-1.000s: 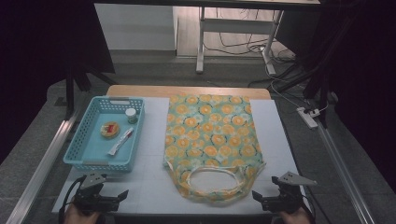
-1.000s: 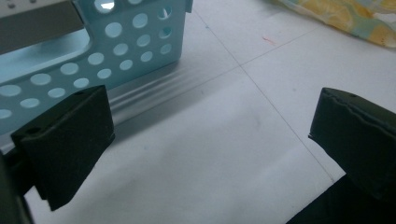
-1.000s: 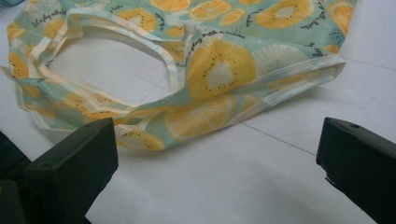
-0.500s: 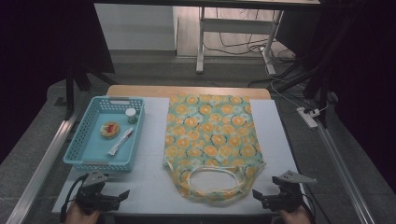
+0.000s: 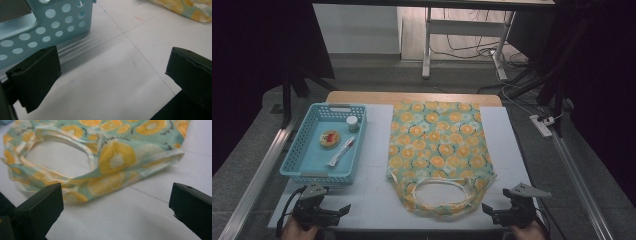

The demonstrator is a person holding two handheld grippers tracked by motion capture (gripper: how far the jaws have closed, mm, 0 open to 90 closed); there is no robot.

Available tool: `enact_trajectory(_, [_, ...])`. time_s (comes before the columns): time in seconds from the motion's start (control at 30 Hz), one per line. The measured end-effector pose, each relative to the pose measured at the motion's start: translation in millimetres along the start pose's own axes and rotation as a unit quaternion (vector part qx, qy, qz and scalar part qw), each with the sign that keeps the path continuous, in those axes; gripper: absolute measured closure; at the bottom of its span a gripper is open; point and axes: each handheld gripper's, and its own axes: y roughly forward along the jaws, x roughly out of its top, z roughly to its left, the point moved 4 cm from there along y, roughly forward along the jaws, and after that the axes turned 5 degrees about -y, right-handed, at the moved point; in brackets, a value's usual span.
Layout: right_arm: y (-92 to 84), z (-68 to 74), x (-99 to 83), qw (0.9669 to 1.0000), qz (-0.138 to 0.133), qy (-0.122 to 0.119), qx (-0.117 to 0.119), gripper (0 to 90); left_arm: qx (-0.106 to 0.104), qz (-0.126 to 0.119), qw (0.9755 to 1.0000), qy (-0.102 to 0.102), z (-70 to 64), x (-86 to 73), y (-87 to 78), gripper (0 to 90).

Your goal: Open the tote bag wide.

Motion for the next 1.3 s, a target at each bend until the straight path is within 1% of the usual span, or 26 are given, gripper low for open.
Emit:
enact_trajectory(0.07, [-0.3, 2.3, 1.7, 0.9999, -0.002, -0.010, 0.001, 0.0, -0.001, -0.002, 1.0000, 0.000, -0.1, -0.1, -0.1, 0.0])
enact_trajectory(0.1, [-0.3, 2.3, 1.7, 0.9999, -0.002, -0.010, 0.001, 0.0, -0.002, -0.002, 1.0000, 0.001, -0.1, -0.1, -0.3, 0.0])
enact_trajectory(0.13, [0.0, 4.4, 2.9, 0.9998, -0.002, -0.018, 0.004, 0.0, -0.003, -0.002, 1.0000, 0.001, -0.1, -0.2, -0.4, 0.0])
enact_trajectory(0.17, [0.0, 4.4, 2.9, 0.9998, -0.002, -0.018, 0.004, 0.0, -0.003, -0.002, 1.0000, 0.002, -0.2, -0.2, -0.4, 0.0])
enact_trajectory(0.2, [1.0, 5.6, 3.4, 0.9997, -0.001, -0.025, 0.006, 0.0, -0.003, -0.002, 1.0000, 0.002, -0.3, -0.2, -0.3, 0.0])
enact_trajectory(0.33, [2.2, 7.8, 4.5, 0.9993, -0.001, -0.035, 0.011, 0.0, -0.003, -0.002, 1.0000, 0.003, -0.5, -0.3, -0.3, 0.0])
enact_trajectory(0.37, [2.3, 9.3, 5.9, 0.9990, 0.000, -0.043, 0.010, 0.0, -0.004, -0.001, 1.0000, 0.003, -0.4, -0.4, -0.5, 0.0])
enact_trajectory(0.57, [3.1, 12.9, 9.4, 0.9986, 0.000, -0.050, 0.014, 0.0, -0.006, -0.002, 1.0000, 0.002, -0.3, -0.7, -0.7, 0.0])
enact_trajectory(0.63, [3.8, 15.1, 11.1, 0.9984, 0.005, -0.053, 0.019, 0.0, -0.007, -0.002, 1.0000, 0.002, -0.2, -0.7, -0.8, 0.0])
enact_trajectory(0.7, [5.8, 20.7, 14.5, 0.9975, 0.008, -0.066, 0.026, 0.0, -0.008, -0.002, 1.0000, 0.001, 0.0, -0.8, -0.9, 0.0])
enact_trajectory(0.8, [7.1, 23.8, 16.5, 0.9968, 0.008, -0.072, 0.033, 0.0, -0.010, -0.004, 0.9999, -0.001, 0.3, -0.8, -1.3, 0.0])
enact_trajectory(0.83, [8.7, 27.1, 18.7, 0.9961, 0.008, -0.078, 0.040, 0.0, -0.011, -0.003, 0.9999, -0.001, 0.4, -0.8, -1.2, 0.0])
enact_trajectory(0.9, [10.9, 30.6, 20.5, 0.9952, 0.011, -0.085, 0.046, 0.0, -0.012, -0.003, 0.9999, -0.002, 0.6, -0.9, -1.3, 0.0])
enact_trajectory(0.93, [10.9, 30.6, 20.5, 0.9952, 0.011, -0.085, 0.046, 0.0, -0.012, -0.003, 0.9999, -0.002, 0.6, -0.9, -1.4, 0.0])
enact_trajectory(0.97, [13.8, 34.0, 21.6, 0.9942, 0.016, -0.092, 0.052, 0.0, -0.013, -0.003, 0.9999, -0.001, 0.6, -0.9, -1.5, 0.0])
enact_trajectory(1.07, [17.9, 38.2, 23.4, 0.9929, 0.022, -0.101, 0.058, 0.0, -0.014, -0.003, 0.9999, -0.002, 0.8, -0.9, -1.4, 0.0])
enact_trajectory(1.2, [21.2, 41.4, 26.1, 0.9921, 0.022, -0.107, 0.061, 0.0, -0.014, -0.003, 0.9999, -0.002, 0.9, -1.0, -1.5, 0.0])
enact_trajectory(1.3, [26.6, 45.6, 29.0, 0.9906, 0.028, -0.113, 0.071, 0.0, -0.015, -0.003, 0.9999, -0.002, 0.9, -0.9, -1.4, 0.0])
